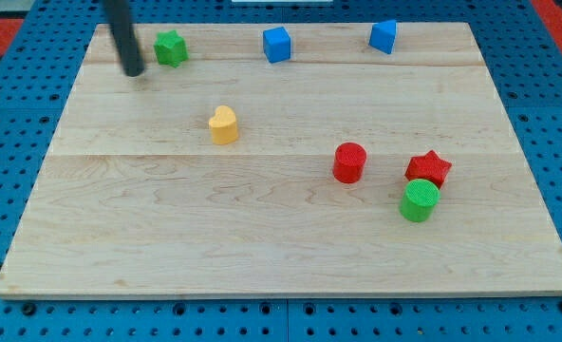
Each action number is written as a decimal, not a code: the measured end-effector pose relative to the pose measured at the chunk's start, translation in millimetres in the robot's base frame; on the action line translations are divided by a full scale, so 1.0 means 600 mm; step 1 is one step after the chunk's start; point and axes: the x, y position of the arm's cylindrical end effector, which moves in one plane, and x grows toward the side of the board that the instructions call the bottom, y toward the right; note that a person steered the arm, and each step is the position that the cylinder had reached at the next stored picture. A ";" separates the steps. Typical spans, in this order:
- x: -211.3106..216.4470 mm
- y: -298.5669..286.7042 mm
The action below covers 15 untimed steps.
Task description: Push the yellow hexagon close to the yellow heart
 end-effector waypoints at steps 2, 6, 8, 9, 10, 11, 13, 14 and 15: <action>-0.165 -0.097; -0.149 -0.031; -0.019 -0.017; -0.019 0.012; -0.019 0.012; -0.019 -0.016; 0.019 -0.019; 0.046 -0.015; 0.064 0.059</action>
